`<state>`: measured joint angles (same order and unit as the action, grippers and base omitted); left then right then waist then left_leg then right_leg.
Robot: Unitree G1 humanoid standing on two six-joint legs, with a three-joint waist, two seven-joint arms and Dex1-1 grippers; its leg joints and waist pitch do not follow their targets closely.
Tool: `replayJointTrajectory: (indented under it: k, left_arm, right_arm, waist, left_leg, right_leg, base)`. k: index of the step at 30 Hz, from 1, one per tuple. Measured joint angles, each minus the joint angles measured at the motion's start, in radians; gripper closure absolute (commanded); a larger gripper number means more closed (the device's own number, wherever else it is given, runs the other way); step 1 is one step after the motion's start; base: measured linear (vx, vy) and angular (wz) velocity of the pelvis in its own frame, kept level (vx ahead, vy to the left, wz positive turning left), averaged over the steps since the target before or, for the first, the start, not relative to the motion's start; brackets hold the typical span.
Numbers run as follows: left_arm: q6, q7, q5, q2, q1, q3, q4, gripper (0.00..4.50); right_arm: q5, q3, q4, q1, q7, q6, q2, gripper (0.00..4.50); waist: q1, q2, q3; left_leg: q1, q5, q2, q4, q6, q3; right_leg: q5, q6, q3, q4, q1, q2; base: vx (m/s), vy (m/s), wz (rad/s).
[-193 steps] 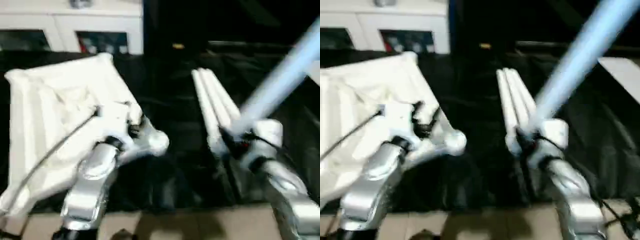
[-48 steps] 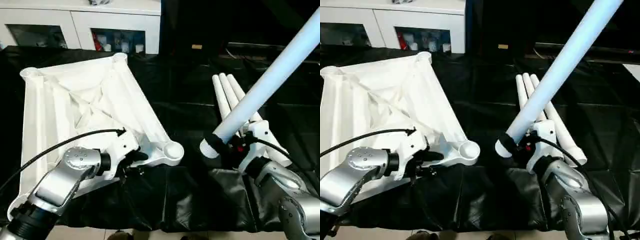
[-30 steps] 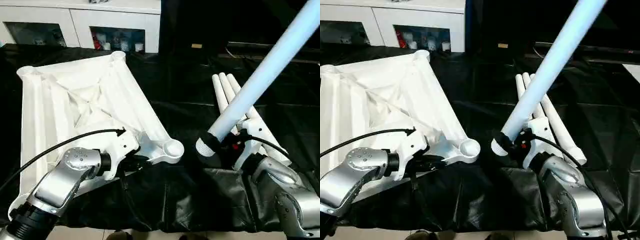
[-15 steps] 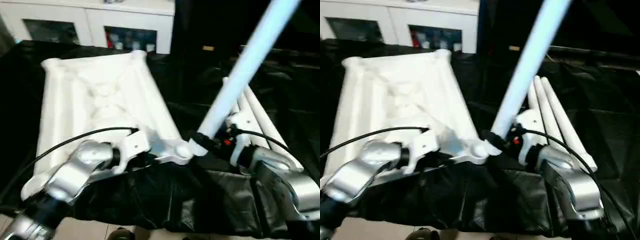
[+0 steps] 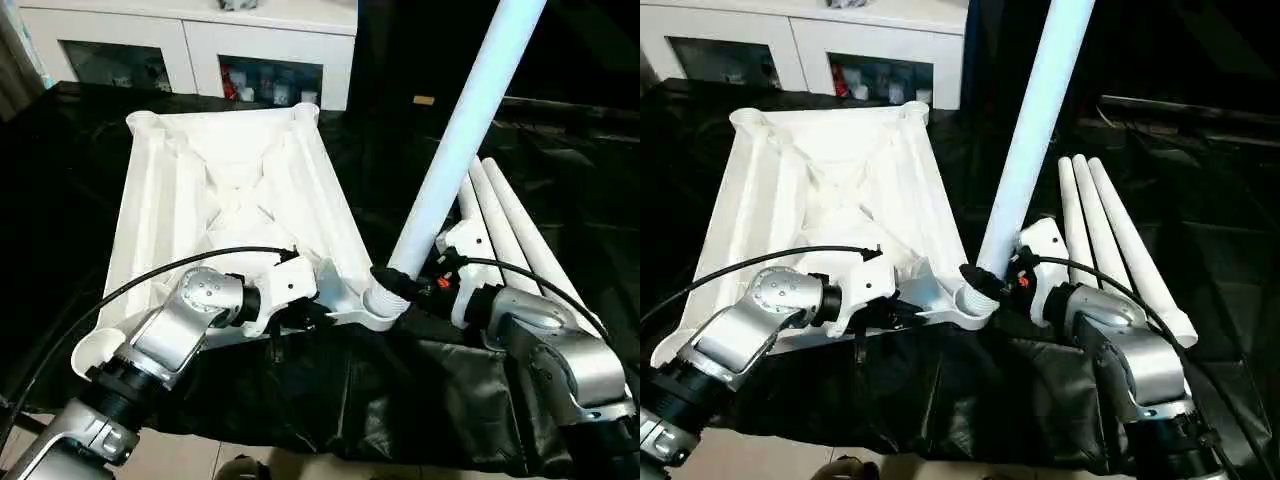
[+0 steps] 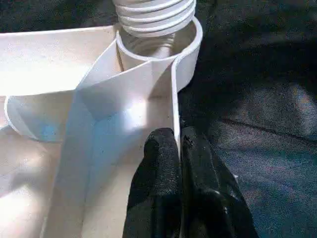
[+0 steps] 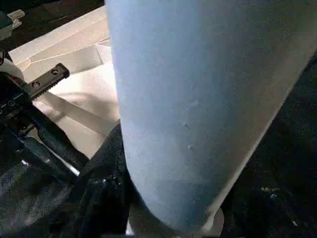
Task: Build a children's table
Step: Insert table leg to table base
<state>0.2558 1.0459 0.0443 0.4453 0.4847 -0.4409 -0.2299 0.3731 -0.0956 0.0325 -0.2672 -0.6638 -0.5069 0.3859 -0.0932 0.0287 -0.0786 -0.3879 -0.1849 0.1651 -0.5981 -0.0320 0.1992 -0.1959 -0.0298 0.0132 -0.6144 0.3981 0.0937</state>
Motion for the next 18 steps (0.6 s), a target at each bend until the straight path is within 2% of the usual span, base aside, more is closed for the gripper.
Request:
replayJointTrajectory:
  k: [9, 18]
  left_arm:
    - [-0.036, 0.027, -0.013, -0.023, 0.030, -0.009, -0.062, 4.50]
    - [-0.059, 0.033, -0.028, -0.052, 0.057, -0.020, -0.103, 4.50]
  right_arm:
    - [-0.018, -0.013, -0.063, -0.040, -0.041, 0.027, -0.009, 2.58]
    - [-0.018, -0.032, -0.060, -0.044, -0.085, 0.019, 0.013, 2.58]
  waist:
    - [-0.003, 0.001, 0.002]
    - [-0.019, 0.000, 0.002]
  left_leg:
    - [0.000, 0.000, 0.000, 0.000, 0.000, 0.000]
    - [0.000, 0.000, 0.002, 0.000, 0.000, 0.001]
  right_leg:
    - [0.000, 0.000, 0.000, 0.000, -0.003, 0.000]
    - [0.000, -0.001, 0.000, 0.003, -0.008, 0.000]
  base:
    - [0.000, 0.000, 0.00]
    - [0.000, 0.000, 0.00]
